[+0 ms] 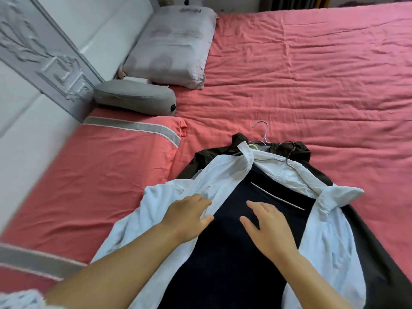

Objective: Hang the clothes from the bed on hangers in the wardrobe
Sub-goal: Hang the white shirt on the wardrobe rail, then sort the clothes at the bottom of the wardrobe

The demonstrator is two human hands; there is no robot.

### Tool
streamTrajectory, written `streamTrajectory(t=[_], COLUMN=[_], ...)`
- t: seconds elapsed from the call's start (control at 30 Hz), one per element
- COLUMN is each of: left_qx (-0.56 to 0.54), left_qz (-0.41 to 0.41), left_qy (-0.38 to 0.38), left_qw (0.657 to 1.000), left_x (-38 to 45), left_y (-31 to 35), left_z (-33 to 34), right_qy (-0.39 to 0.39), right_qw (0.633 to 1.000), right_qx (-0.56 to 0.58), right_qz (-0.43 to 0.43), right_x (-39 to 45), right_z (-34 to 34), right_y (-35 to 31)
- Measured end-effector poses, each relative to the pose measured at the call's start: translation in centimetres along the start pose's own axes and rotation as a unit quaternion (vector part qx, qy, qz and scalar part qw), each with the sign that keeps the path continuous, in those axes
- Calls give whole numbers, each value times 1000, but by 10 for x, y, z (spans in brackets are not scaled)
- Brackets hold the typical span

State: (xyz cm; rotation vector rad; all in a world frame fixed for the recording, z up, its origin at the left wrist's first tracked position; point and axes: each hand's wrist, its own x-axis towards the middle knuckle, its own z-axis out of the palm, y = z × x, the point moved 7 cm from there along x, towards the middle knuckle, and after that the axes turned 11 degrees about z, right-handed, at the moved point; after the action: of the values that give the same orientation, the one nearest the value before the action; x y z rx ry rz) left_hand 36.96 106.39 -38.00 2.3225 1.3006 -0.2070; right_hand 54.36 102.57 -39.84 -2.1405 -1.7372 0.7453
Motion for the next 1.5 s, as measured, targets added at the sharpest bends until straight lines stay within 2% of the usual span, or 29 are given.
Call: streamTrajectory(t=[0.17, 0.43, 0.63, 0.8, 1.13, 1.33, 1.5], left_qx=[-20, -37, -61, -87, -68, -68, -46], left_qz=[-79, -218, -306, -388, -577, -697, -785], left_qy=[32, 106, 193, 254, 376, 404, 391], left_qw=[996, 970, 930, 882, 722, 589, 478], left_x=[-109, -321, -481, -631, -914, -1036, -1109], left_y=[-31, -75, -72, -62, -25, 16, 70], left_z=[-14, -26, -15, -3, 24, 58, 74], right_qy=[-68, -142, -168, -202, -283, -354, -403], right_qw=[995, 969, 932, 892, 744, 600, 489], right_qx=[28, 10, -2, -24, -32, 4, 41], right_qz=[-71, -203, -322, -403, -604, -717, -773], right_x=[-68, -171, -280, -390, -633, -778, -863], right_z=[10, 45, 64, 85, 121, 149, 173], right_y=[-86, -221, -312, -389, -551, -604, -635])
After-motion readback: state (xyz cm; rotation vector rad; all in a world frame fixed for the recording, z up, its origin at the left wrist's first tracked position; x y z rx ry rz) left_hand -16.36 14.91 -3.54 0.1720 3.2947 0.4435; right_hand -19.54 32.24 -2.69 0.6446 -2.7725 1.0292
